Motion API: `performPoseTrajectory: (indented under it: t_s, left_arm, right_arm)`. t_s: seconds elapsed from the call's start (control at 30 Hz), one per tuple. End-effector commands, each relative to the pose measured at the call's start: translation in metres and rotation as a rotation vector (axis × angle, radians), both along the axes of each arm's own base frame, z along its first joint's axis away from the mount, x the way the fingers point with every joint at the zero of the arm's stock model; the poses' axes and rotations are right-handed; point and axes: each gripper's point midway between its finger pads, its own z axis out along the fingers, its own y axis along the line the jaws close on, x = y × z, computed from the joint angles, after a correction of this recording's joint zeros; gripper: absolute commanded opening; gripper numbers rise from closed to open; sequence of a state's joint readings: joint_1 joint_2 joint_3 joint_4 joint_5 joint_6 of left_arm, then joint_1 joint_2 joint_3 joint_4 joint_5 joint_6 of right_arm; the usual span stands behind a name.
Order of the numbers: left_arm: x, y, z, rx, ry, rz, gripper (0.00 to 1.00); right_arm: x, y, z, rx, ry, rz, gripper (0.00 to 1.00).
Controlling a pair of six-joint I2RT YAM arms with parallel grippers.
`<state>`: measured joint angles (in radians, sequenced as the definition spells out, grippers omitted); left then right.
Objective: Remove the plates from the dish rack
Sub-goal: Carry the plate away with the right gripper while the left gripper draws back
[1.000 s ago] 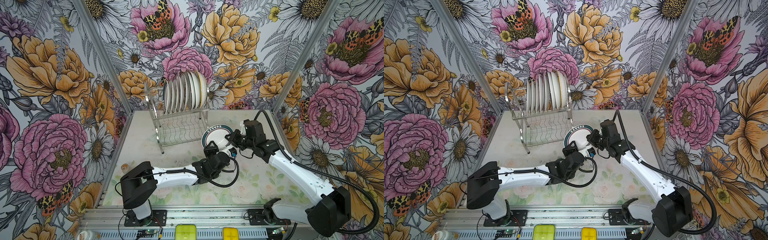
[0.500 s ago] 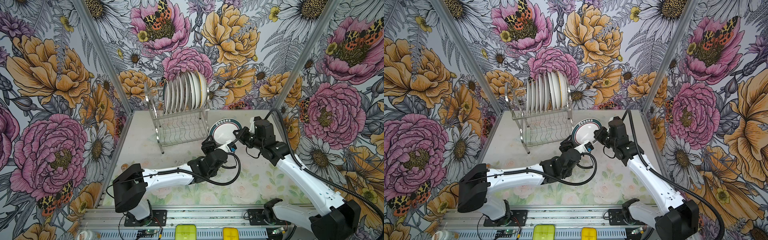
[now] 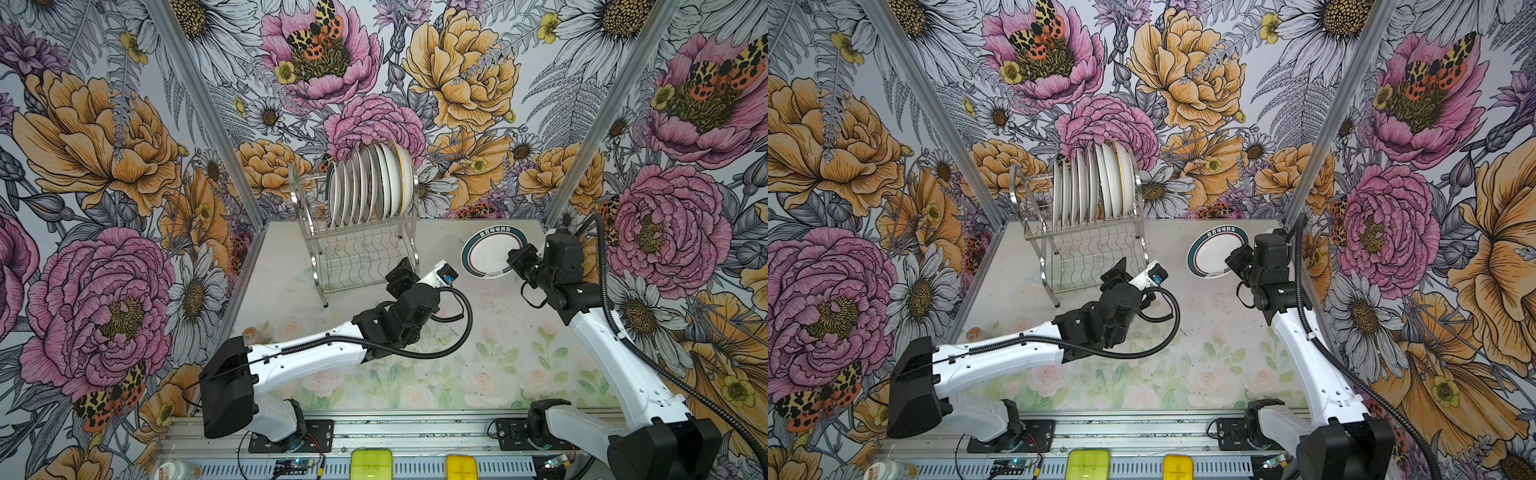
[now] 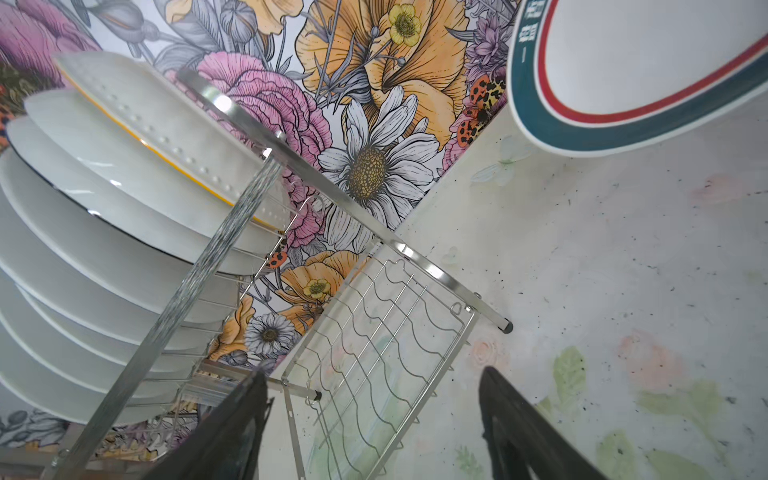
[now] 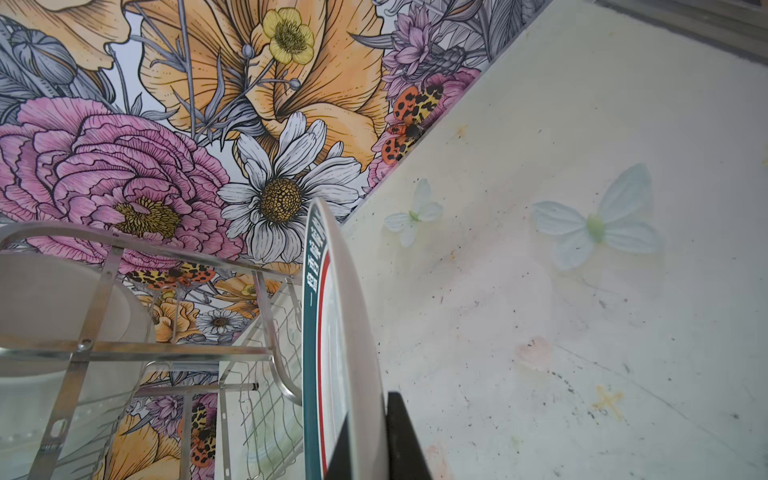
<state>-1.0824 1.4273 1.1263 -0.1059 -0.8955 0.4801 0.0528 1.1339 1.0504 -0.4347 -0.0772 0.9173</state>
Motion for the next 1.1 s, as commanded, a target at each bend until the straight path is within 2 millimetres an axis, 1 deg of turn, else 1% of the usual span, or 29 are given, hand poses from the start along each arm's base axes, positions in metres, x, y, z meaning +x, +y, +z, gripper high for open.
performPoseTrajectory:
  t_s: [0.0, 0.13, 0.27, 0.3, 0.4, 0.47, 0.63, 0.77, 0.97, 1.07]
  left_arm:
    - [0.005, 0.021, 0.013, -0.192, 0.057, 0.025, 0.99]
    - [0.008, 0.04, 0.013, -0.276, 0.064, 0.041, 0.99]
    - [0.015, 0.057, 0.01, -0.322, 0.083, 0.083, 0.99]
    - [0.016, 0.061, 0.01, -0.338, 0.09, 0.089, 0.99]
    - [0.02, 0.077, 0.009, -0.432, 0.102, 0.131, 0.99]
    - [0.023, 0.092, 0.011, -0.527, 0.104, 0.159, 0.99]
    - [0.022, 0.131, 0.009, -0.709, 0.121, 0.223, 0.99]
    - [0.02, 0.151, 0.003, -0.805, 0.171, 0.235, 0.99]
    - [0.018, 0.177, -0.003, -0.876, 0.182, 0.299, 0.99]
    - [0.016, 0.181, -0.003, -0.897, 0.191, 0.301, 0.99]
  right_arm:
    - [0.02, -0.01, 0.018, 0.009, -0.118, 0.001, 0.0]
    - [0.03, -0.03, -0.001, 0.021, -0.114, -0.027, 0.0]
    - [0.041, -0.049, -0.029, 0.105, -0.104, -0.052, 0.0]
    - [0.044, -0.051, -0.034, 0.12, -0.104, -0.052, 0.0]
    - [0.051, -0.059, -0.052, 0.117, -0.094, -0.065, 0.0]
    - [0.055, -0.066, -0.065, 0.128, -0.085, -0.083, 0.0]
    - [0.065, -0.079, -0.095, 0.182, -0.082, -0.131, 0.0]
    - [0.073, -0.087, -0.118, 0.201, -0.052, -0.173, 0.0]
    - [0.088, -0.094, -0.152, 0.239, -0.011, -0.221, 0.0]
    - [0.094, -0.096, -0.165, 0.244, 0.006, -0.233, 0.0]
